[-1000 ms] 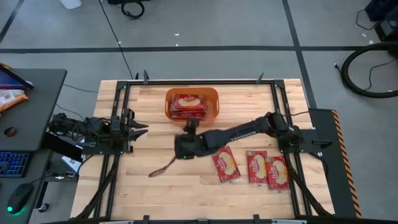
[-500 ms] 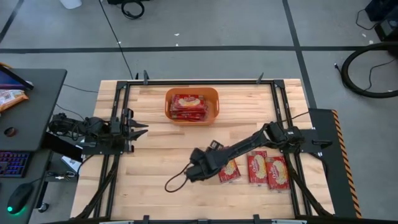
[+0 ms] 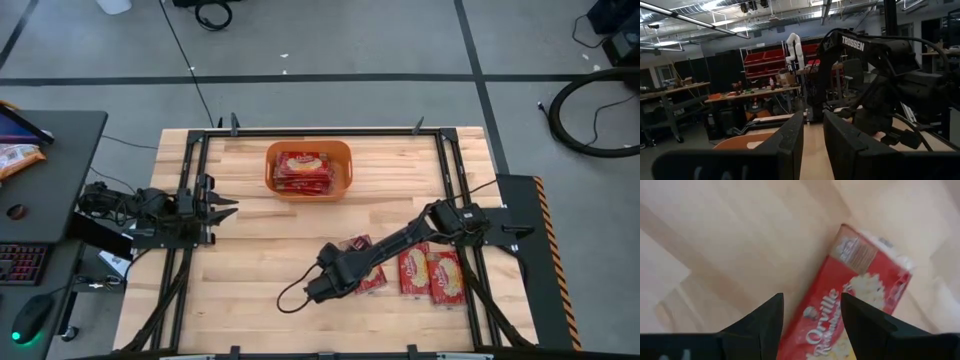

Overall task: Sort popcorn bags into baskets
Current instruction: Put the red popcorn bag into the orange bin

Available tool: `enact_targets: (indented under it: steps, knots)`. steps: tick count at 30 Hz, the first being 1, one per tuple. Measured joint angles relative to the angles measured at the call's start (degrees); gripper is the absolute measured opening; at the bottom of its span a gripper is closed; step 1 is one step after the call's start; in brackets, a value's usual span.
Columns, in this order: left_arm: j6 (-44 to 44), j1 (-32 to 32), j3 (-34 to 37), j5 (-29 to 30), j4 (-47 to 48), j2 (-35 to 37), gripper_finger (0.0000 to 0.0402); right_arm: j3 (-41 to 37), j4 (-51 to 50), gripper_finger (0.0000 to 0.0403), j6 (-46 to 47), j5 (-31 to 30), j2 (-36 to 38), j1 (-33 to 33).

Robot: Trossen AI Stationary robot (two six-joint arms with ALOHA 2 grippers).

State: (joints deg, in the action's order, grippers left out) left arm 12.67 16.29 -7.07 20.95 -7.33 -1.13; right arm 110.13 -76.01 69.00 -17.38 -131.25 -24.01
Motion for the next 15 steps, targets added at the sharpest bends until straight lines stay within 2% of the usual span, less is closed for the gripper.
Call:
enact_targets:
  steps: [11, 15]
  knots:
    - [0.0, 0.0, 0.0, 0.0, 0.1, 0.0, 0.0079, -6.7, 6.3, 0.0201, 2.5, 8.1, 0.0, -0.4]
    - [0.0, 0.0, 0.0, 0.0, 0.1, 0.0, 0.0079, -9.0, 7.1, 0.0181, 2.4, 10.9, 0.3, -0.4]
